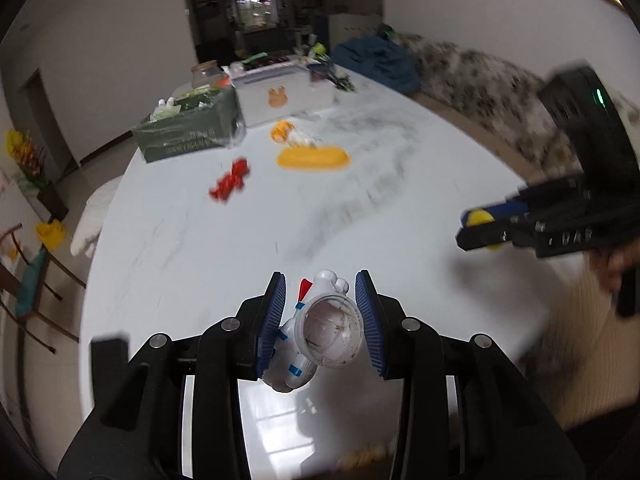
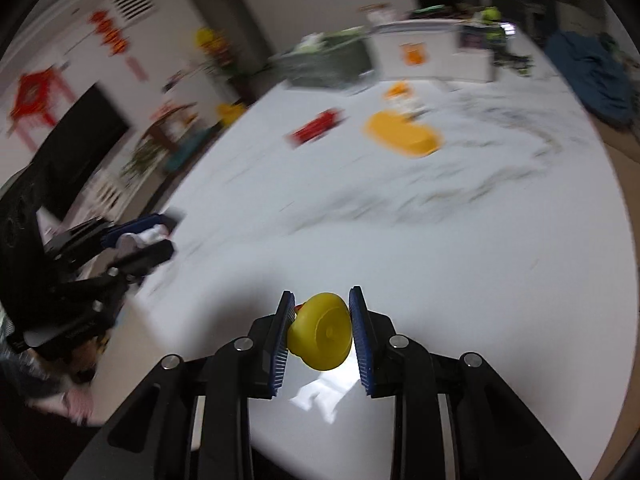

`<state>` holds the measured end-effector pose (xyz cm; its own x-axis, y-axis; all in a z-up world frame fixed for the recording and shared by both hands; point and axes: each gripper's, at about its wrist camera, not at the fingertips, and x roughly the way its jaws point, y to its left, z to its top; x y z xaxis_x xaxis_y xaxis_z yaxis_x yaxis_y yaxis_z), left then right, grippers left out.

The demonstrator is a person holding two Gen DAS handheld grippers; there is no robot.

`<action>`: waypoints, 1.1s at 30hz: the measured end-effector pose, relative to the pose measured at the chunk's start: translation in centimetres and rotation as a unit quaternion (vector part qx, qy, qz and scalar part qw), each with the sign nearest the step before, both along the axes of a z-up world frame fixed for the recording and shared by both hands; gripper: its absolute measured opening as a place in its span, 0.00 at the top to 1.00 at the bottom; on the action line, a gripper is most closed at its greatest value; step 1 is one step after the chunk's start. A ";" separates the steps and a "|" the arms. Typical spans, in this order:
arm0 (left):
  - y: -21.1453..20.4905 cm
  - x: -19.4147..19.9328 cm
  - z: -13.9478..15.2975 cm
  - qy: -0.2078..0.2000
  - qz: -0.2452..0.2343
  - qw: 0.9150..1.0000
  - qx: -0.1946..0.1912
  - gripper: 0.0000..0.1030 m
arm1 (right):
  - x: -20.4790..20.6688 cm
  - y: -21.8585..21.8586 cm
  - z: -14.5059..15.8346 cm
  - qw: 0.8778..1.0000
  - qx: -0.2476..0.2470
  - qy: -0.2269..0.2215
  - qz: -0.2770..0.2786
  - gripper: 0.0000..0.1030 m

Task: Collect trash
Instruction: 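Grasp the yellow duck with the right gripper while the left grasps the astronaut toy, then carry the yellow duck and astronaut toy to the cardboard box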

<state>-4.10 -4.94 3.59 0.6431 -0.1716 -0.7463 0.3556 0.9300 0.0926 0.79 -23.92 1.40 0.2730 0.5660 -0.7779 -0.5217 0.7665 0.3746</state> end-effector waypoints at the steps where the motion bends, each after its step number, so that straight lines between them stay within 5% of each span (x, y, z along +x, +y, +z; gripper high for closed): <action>1: 0.0 -1.5 -0.3 0.009 -0.005 1.000 0.006 0.65 | -1.4 0.4 -0.1 1.000 -0.001 0.007 0.014 0.73; 9: -0.6 -8.4 -9.1 0.126 -0.053 0.989 0.056 0.64 | -9.9 5.2 -6.5 0.988 -0.033 0.077 0.129 0.71; 10: -0.6 -8.7 -10.9 0.135 -0.055 0.987 0.064 0.57 | -10.2 5.7 -7.6 0.986 -0.047 0.079 0.138 0.69; 11: -0.6 -8.9 -11.9 0.139 -0.054 0.986 0.073 0.36 | -10.4 6.2 -8.7 0.984 -0.062 0.080 0.146 0.51; 13: -0.4 -9.5 -14.3 0.136 -0.047 0.985 0.098 0.16 | -10.9 6.9 -10.6 0.982 -0.083 0.070 0.157 0.42; 16: -0.2 -9.6 -15.6 0.152 -0.053 0.981 0.110 0.16 | -10.9 7.0 -10.3 0.980 -0.086 0.062 0.170 0.43; 18: 0.0 -9.8 -14.8 0.146 -0.052 0.981 0.114 0.16 | -10.1 6.4 -7.2 0.985 -0.056 0.027 0.159 0.44; 21: 0.6 -9.2 -12.2 0.126 -0.042 0.986 0.103 0.16 | -5.8 5.7 -2.2 0.990 -0.043 -0.051 0.124 0.40; 22: 0.8 -8.6 -11.1 0.117 -0.033 0.988 0.093 0.16 | -4.4 5.7 -1.1 0.989 -0.053 -0.079 0.116 0.31; 25: 2.3 -5.8 -7.9 0.095 0.016 0.994 0.056 0.13 | 3.8 6.3 0.7 0.974 -0.119 -0.174 0.088 0.22; 29: 4.1 -2.1 -6.0 0.082 0.076 0.993 0.034 0.12 | 17.6 7.4 -1.8 0.958 -0.208 -0.189 0.057 0.21; 33: 5.0 2.1 -5.1 0.053 0.111 0.992 0.039 0.12 | 25.1 8.5 -4.6 0.949 -0.254 -0.172 0.075 0.22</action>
<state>-2.02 0.07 -1.46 0.5760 0.0260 -0.8171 0.1546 0.9780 0.1400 25.89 -15.42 -3.23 0.5064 0.1939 -0.8402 -0.6637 0.7097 -0.2362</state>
